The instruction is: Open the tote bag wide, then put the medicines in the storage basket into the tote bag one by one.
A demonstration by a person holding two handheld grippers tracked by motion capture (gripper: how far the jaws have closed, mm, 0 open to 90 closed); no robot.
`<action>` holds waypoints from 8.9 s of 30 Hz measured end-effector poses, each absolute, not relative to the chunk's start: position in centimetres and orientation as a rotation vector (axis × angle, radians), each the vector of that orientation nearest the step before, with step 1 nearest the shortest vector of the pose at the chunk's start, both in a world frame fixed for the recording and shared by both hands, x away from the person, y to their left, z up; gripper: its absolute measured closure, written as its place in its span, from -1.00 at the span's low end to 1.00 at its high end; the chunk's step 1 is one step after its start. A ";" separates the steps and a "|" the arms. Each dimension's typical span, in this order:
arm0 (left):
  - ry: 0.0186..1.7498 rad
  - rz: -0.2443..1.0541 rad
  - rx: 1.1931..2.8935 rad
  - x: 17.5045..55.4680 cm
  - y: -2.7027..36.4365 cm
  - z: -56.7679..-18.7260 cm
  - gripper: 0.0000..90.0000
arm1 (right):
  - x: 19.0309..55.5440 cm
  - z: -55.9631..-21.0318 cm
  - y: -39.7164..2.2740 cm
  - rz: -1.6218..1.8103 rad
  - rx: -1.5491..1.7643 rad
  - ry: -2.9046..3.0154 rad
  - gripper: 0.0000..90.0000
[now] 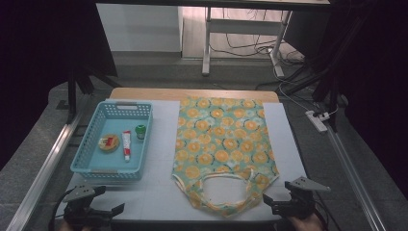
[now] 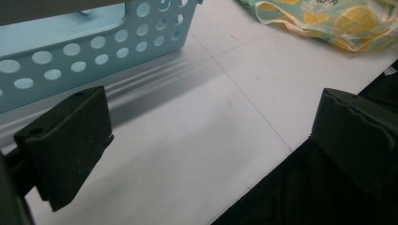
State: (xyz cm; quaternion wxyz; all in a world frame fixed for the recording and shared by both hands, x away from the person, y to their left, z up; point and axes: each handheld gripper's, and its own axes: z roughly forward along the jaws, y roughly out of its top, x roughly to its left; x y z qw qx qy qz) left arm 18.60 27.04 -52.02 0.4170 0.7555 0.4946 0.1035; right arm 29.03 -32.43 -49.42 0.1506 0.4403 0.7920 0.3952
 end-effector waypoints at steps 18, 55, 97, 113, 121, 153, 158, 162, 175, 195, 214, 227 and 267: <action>1.243 0.256 1.889 18.6 27.1 -52.0 -1.00 | 29.2 -49.4 -32.5 1.136 1.269 2.292 -1.00; 1.251 0.243 1.875 18.7 27.3 -52.1 -1.00 | 29.2 -48.2 -25.6 1.250 1.003 2.543 -1.00; 1.249 0.240 1.871 18.8 27.3 -52.1 -1.00 | 35.6 -47.1 -19.4 1.009 0.697 2.653 0.96; 1.248 0.240 1.870 18.8 27.3 -52.1 -1.00 | 40.0 -50.3 -18.2 0.966 0.748 2.727 0.59; 1.249 0.240 1.869 18.8 27.3 -52.1 -1.00 | 39.9 -50.9 -17.8 0.963 0.722 2.783 0.31; 1.250 0.239 1.871 18.8 27.3 -52.1 -1.00 | 39.0 -51.4 -15.5 0.941 0.528 2.808 0.33; 1.251 0.239 1.869 18.8 27.4 -52.1 -1.00 | 38.9 -51.5 -14.3 0.967 0.482 2.825 0.18; 1.251 0.237 1.869 18.8 27.4 -52.1 -1.00 | 38.6 -51.5 -13.4 0.984 0.418 2.856 0.15; 1.251 0.237 1.866 18.8 27.4 -52.1 -1.00 | 38.1 -51.8 -9.6 0.973 0.223 2.888 0.44; 1.248 0.252 1.879 18.7 27.2 -52.0 -1.00 | 40.3 -48.8 -9.8 1.151 0.422 2.839 0.98; 1.257 0.216 1.863 18.8 27.3 -51.9 -1.00 | 44.1 -42.2 -11.3 1.268 0.532 2.629 0.99; 1.261 0.220 1.862 18.9 27.4 -52.1 -1.00 | 45.8 -37.1 -11.9 1.358 0.555 2.543 0.99; 1.225 0.317 1.831 20.2 28.3 -50.1 -1.00 | 46.9 -35.3 -12.6 1.399 0.588 2.508 0.99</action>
